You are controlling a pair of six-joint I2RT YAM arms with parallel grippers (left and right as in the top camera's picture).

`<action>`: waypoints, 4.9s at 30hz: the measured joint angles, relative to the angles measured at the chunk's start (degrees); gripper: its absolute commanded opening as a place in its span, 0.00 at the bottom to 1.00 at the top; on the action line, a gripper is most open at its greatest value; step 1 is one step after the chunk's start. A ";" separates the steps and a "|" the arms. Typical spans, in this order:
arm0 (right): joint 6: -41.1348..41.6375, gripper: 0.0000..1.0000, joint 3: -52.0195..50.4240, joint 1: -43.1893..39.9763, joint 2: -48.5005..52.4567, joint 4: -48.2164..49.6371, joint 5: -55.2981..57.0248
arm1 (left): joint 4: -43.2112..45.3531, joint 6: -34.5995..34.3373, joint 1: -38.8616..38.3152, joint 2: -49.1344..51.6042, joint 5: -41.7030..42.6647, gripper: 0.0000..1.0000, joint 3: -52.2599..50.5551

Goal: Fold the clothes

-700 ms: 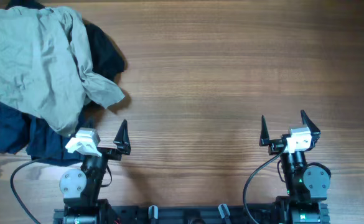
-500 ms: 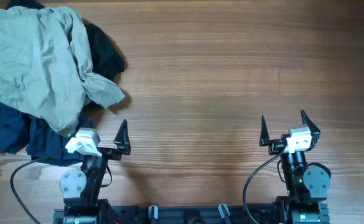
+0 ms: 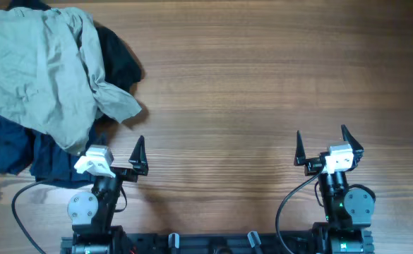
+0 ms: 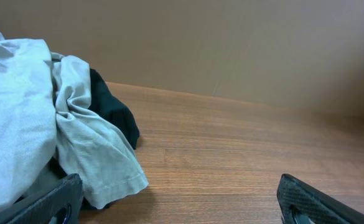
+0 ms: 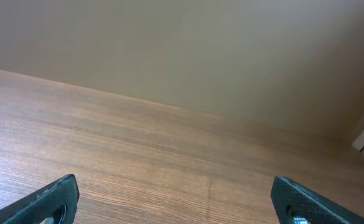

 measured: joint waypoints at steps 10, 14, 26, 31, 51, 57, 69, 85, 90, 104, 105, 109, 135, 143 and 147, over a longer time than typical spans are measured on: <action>0.02 1.00 0.00 0.00 0.00 0.00 -0.02 | 0.00 0.00 0.00 0.00 0.00 1.00 0.00; 0.00 1.00 0.00 0.00 0.00 0.00 0.00 | 0.00 0.00 0.00 0.00 0.00 1.00 0.00; 3.82 1.00 0.00 0.00 0.00 1.03 -0.90 | 0.00 0.00 0.00 0.00 0.02 1.00 0.00; 25.16 1.00 0.00 0.00 0.00 2.95 -10.78 | 0.02 -7.19 0.00 0.00 0.68 0.99 0.00; 18.14 1.00 80.24 -0.07 77.46 -51.10 -35.23 | -60.33 -4.83 0.00 61.57 -0.66 1.00 72.83; 15.63 1.00 80.74 -0.07 84.78 -51.34 -35.50 | -71.19 -2.03 0.00 79.21 0.04 1.00 79.21; 12.92 1.00 80.74 7.13 85.31 -46.42 -27.19 | -73.64 -1.60 0.00 86.88 7.82 1.00 79.36; 12.90 1.00 80.78 8.02 85.33 -55.28 -19.87 | -44.41 -1.09 25.16 90.33 0.81 1.00 83.93; 12.48 1.00 80.78 8.02 85.33 -55.56 -19.87 | -40.59 2.19 25.14 97.83 0.90 0.97 84.00; 12.44 0.99 80.78 8.02 85.33 -51.32 -17.94 | -36.02 0.50 22.32 103.01 0.11 0.04 84.24; 12.46 0.99 80.78 8.02 85.33 -50.82 -17.88 | -36.57 0.20 21.14 101.29 -0.02 0.04 84.78; 14.05 0.96 80.78 7.28 85.33 -47.87 -17.75 | -36.79 -0.37 11.76 90.01 -0.61 0.04 88.04; 15.08 0.97 86.16 -18.27 83.80 -56.00 -28.35 | -13.53 -16.90 -31.95 85.77 -11.28 0.87 88.46; 10.93 0.97 93.00 -18.34 81.79 -73.92 -26.88 | -50.60 -16.81 -29.22 82.62 -8.15 0.72 89.61; 8.98 0.99 93.02 -18.34 81.81 -78.40 -24.79 | -60.83 -15.54 -31.71 87.01 -7.96 0.73 86.99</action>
